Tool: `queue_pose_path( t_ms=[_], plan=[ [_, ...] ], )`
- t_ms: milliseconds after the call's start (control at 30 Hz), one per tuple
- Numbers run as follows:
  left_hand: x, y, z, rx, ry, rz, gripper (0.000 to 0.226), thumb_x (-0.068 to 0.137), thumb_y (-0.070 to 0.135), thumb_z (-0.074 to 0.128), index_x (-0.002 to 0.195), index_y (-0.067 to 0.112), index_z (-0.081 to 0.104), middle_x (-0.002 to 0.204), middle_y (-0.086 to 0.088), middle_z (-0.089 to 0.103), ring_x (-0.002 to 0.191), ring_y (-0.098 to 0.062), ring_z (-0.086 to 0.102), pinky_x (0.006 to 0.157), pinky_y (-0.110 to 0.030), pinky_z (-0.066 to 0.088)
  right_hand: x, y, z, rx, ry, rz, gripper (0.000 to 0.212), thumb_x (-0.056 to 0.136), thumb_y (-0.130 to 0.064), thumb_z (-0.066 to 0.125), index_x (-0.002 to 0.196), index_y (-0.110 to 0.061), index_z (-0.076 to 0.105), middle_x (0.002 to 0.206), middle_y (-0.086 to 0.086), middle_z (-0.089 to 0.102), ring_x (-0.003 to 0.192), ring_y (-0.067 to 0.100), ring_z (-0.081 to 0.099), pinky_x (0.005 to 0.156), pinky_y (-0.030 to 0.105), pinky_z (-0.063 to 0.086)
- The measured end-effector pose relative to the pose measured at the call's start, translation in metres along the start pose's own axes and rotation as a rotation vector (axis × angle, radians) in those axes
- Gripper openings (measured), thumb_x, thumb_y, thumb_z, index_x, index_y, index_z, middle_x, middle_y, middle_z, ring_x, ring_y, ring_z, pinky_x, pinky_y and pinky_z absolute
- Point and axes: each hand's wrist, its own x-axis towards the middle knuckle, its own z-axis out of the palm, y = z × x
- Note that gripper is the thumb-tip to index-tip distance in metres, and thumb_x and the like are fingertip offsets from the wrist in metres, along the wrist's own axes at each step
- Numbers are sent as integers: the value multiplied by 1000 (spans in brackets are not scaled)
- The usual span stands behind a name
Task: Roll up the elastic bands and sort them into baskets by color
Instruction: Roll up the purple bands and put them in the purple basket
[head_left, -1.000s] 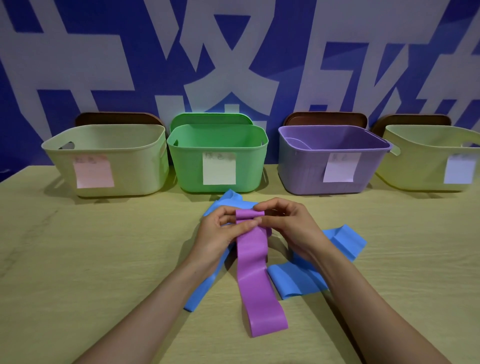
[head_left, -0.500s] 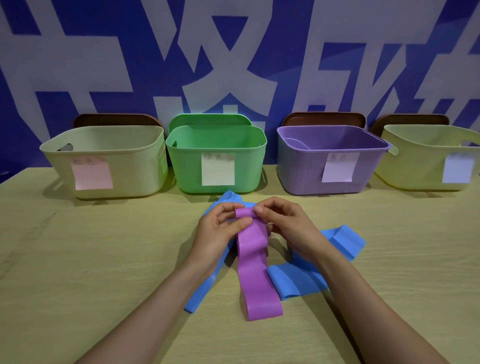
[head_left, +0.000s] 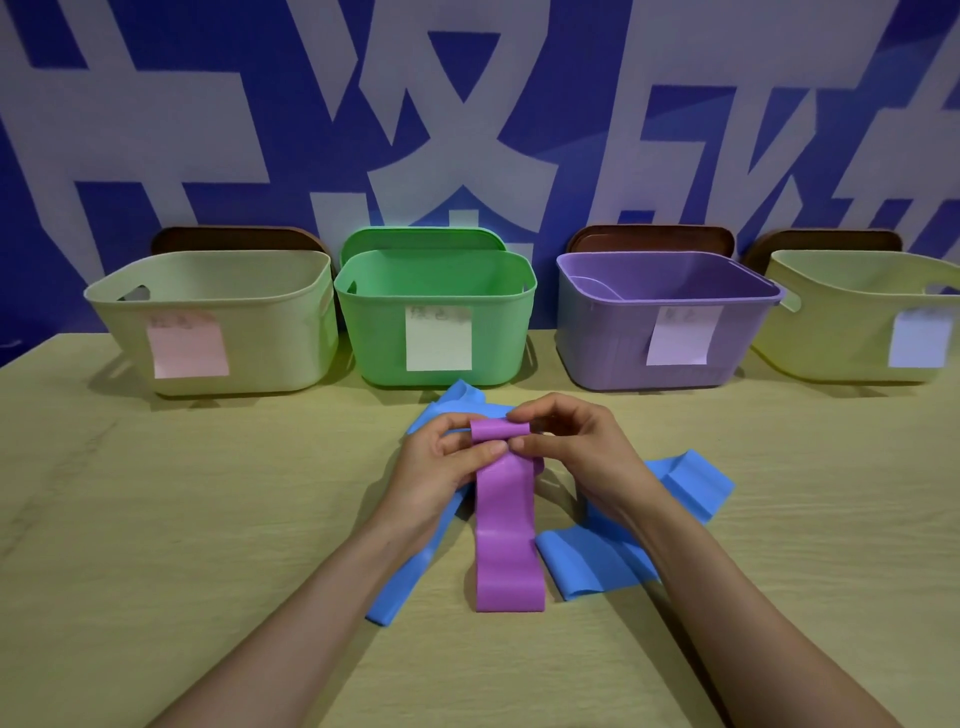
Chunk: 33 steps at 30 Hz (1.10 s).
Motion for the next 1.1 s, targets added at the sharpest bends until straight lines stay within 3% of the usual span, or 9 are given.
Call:
queue_pose_path(
  t_ms=[233, 367, 467, 600, 733, 867, 967, 1100],
  plan=[
    [0, 1, 2, -42, 0, 25, 13, 86, 3, 62, 99, 6, 62, 91, -9, 73, 78, -16, 69, 67, -21, 55, 0, -1, -2, -71, -26, -37, 26, 73, 12, 70, 89, -7, 68, 88, -1, 69, 85, 8, 64, 72, 19, 52],
    [1, 2, 1, -21, 3, 84, 19, 83, -2, 63, 98, 8, 59, 92, -7, 73, 84, -15, 67, 75, -23, 54, -1, 0, 0, -86, -15, -26, 28, 82, -14, 70, 110, -10, 64, 93, 8, 66, 80, 14, 62, 71, 31, 52],
    [0, 3, 1, -13, 23, 115, 25, 80, -5, 65, 100, 9, 58, 95, -7, 72, 86, -14, 67, 77, -22, 55, -1, 1, 2, -125, 4, -27, 21, 86, -21, 66, 98, -4, 68, 82, 13, 63, 68, 17, 55, 61, 34, 47],
    [0, -1, 1, 29, 43, 44, 35, 79, 4, 71, 109, 9, 56, 98, -8, 67, 84, -18, 67, 75, -31, 55, 0, 0, 2, -19, 40, -12, 21, 80, -24, 68, 93, -7, 70, 85, 8, 67, 76, 17, 58, 68, 34, 47],
    [0, 0, 2, 26, 41, 21, 32, 78, 0, 70, 107, 4, 57, 84, -8, 65, 74, -19, 65, 67, -27, 53, -1, -1, 0, -36, 32, -24, 19, 81, -14, 70, 99, -8, 68, 93, 5, 69, 84, 14, 63, 74, 31, 51],
    [2, 2, -1, 8, 79, 38, 35, 75, 3, 73, 107, 5, 57, 96, -14, 69, 84, -23, 66, 78, -34, 52, -2, -2, -3, 5, -5, -7, 22, 79, -3, 70, 101, -9, 67, 95, 1, 71, 90, 13, 65, 77, 25, 54],
    [1, 5, 2, -51, 54, 20, 23, 77, 9, 70, 98, 9, 61, 90, -8, 70, 79, -16, 66, 73, -25, 52, -1, -3, -2, 32, -26, -10, 24, 77, 7, 69, 96, -8, 67, 90, 0, 71, 87, 11, 64, 74, 21, 53],
    [2, 6, -1, -47, 48, 45, 25, 73, 15, 71, 96, 9, 63, 94, -12, 68, 78, -16, 66, 67, -20, 54, -1, -3, -2, -45, -38, -60, 24, 75, 11, 69, 91, -6, 66, 88, -4, 69, 88, 5, 63, 75, 20, 52]
  ],
)
